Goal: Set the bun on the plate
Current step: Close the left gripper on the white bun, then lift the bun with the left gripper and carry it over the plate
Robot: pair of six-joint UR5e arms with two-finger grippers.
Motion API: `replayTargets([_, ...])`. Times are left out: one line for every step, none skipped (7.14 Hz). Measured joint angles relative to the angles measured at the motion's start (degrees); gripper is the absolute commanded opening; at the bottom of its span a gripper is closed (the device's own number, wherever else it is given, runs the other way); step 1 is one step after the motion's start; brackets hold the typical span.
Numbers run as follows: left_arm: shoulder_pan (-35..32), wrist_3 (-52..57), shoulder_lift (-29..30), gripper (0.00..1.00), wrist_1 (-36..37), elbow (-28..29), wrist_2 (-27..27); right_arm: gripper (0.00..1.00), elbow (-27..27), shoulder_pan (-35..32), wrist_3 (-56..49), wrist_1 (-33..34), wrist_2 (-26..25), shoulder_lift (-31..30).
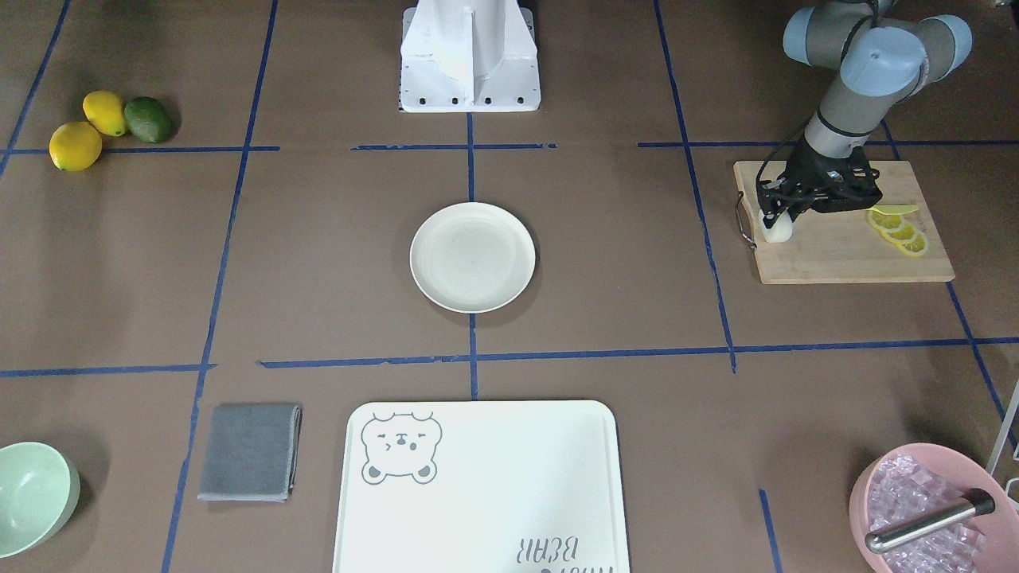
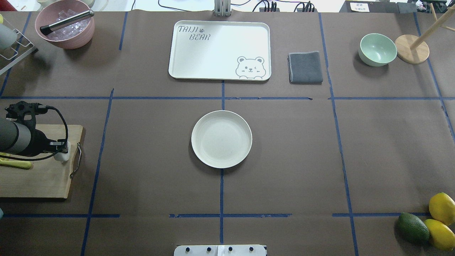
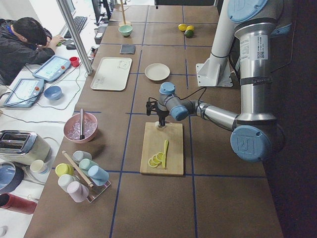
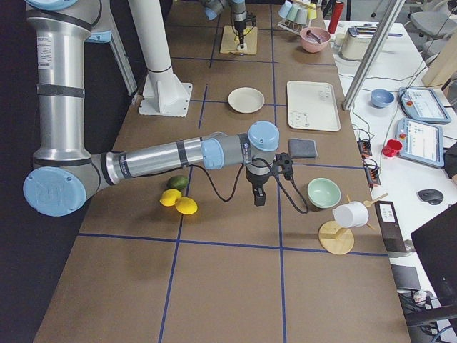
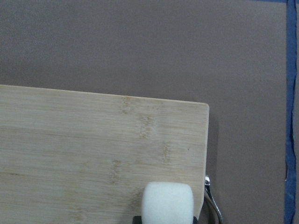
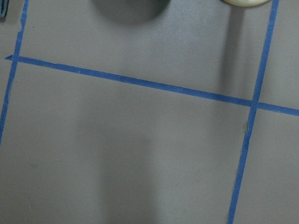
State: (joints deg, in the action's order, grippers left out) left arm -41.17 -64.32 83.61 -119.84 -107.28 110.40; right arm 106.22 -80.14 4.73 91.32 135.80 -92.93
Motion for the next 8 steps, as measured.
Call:
replayTargets([-0.2, 0.2, 0.0, 0.33, 0.3, -0.7, 0.5, 1.00, 0.0, -0.4, -0.1, 0.0, 0.1, 0.0])
replayTargets([-0.9, 0.3, 0.0, 0.32, 0.6, -1.6, 1.7, 1.00, 0.0, -1.1, -0.3, 0.0, 0.4, -0.1])
replayTargets([-2.0, 0.3, 0.2, 0.32, 1.5, -2.6, 3.0, 1.00, 0.0, -1.9, -0.6, 0.0, 0.6, -0.3])
replayTargets([-2.8, 0.3, 1.4, 0.32, 4.4, -4.1, 3.8, 1.00, -0.1, -2.8, -1.2, 0.0, 0.6, -0.7])
replayTargets([-3.1, 0.1, 4.5, 0.32, 9.9, -6.0, 4.1, 1.00, -0.2, -3.6, -1.9, 0.0, 0.5, -1.5])
replayTargets([-3.2, -0.2, 9.1, 0.32, 16.4, -7.3, 4.2, 1.00, -0.2, -4.3, -2.9, 0.0, 0.3, -2.7])
replayTargets([-3.0, -1.0, 14.5, 0.32, 22.5, -7.9, 4.1, 1.00, -0.6, -5.1, -4.7, 0.0, 0.1, -3.8])
replayTargets([-1.9, -3.0, 20.7, 0.32, 28.3, -8.0, 4.0, 1.00, -1.3, -6.1, -6.5, 0.0, 0.1, -4.6])
